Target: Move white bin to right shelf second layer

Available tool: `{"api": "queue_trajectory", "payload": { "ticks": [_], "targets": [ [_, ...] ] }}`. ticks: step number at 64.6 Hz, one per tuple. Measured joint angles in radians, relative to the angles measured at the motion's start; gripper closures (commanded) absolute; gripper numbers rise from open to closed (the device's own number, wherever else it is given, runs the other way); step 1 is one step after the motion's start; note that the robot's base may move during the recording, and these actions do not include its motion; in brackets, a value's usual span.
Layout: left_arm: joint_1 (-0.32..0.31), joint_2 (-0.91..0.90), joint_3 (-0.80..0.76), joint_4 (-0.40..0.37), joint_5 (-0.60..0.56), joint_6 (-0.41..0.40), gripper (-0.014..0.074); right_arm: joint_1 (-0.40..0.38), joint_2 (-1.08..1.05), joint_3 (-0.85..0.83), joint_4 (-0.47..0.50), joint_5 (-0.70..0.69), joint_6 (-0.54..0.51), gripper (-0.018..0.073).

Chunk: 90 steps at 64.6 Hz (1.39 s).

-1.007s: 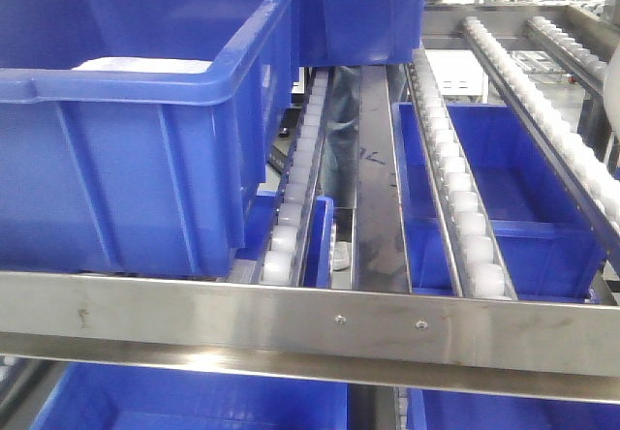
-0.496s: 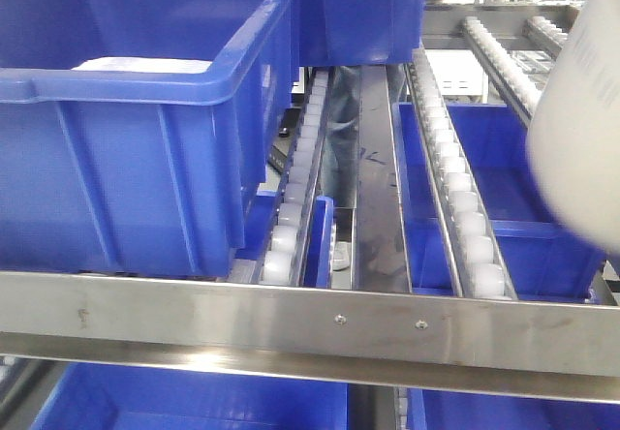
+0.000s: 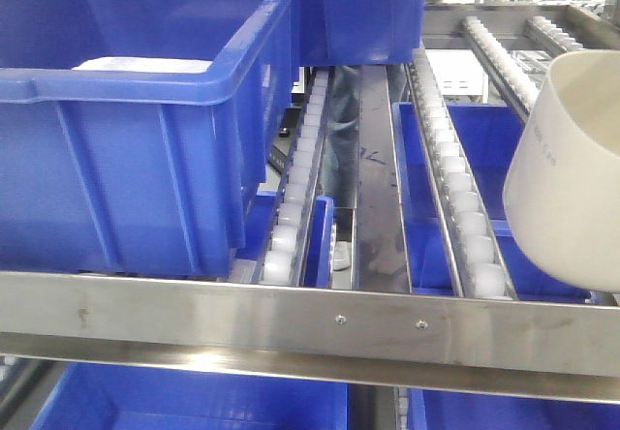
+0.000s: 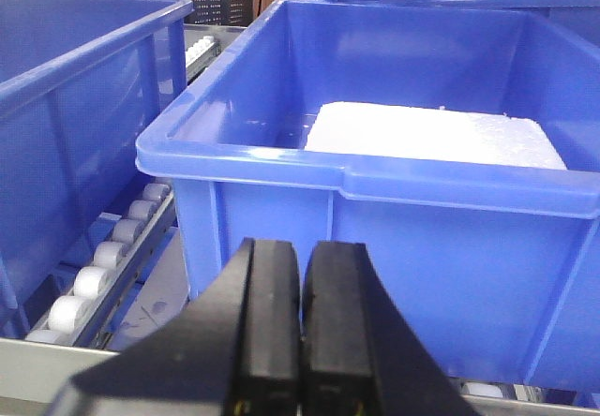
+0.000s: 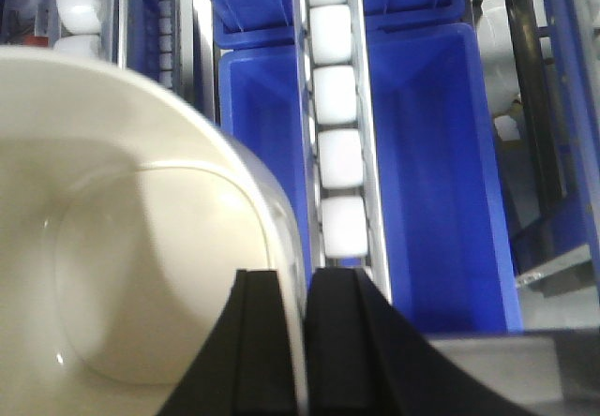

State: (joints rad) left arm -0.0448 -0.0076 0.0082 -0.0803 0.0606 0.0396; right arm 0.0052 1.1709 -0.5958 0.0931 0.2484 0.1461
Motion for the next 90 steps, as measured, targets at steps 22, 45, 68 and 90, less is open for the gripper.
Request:
{"api": "queue_trajectory", "payload": {
  "ticks": [22,45,68,90],
  "targets": [
    [0.000,0.000,0.000,0.000,0.000,0.000,0.0512,0.000,0.044,0.000,0.002,-0.049,0.000,0.0501],
    [0.000,0.000,0.000,0.000,0.000,0.000,0.0512,-0.002,0.146,0.000,0.004,-0.057,0.002,0.0382],
    [0.000,0.000,0.000,0.000,0.000,0.000,0.0512,-0.002,0.101,-0.082,0.007,0.057,0.005,0.0184],
    [0.000,0.000,0.000,0.000,0.000,0.000,0.0512,-0.002,-0.199,0.032,-0.005,0.126,-0.120,0.0505]
  ]
}}
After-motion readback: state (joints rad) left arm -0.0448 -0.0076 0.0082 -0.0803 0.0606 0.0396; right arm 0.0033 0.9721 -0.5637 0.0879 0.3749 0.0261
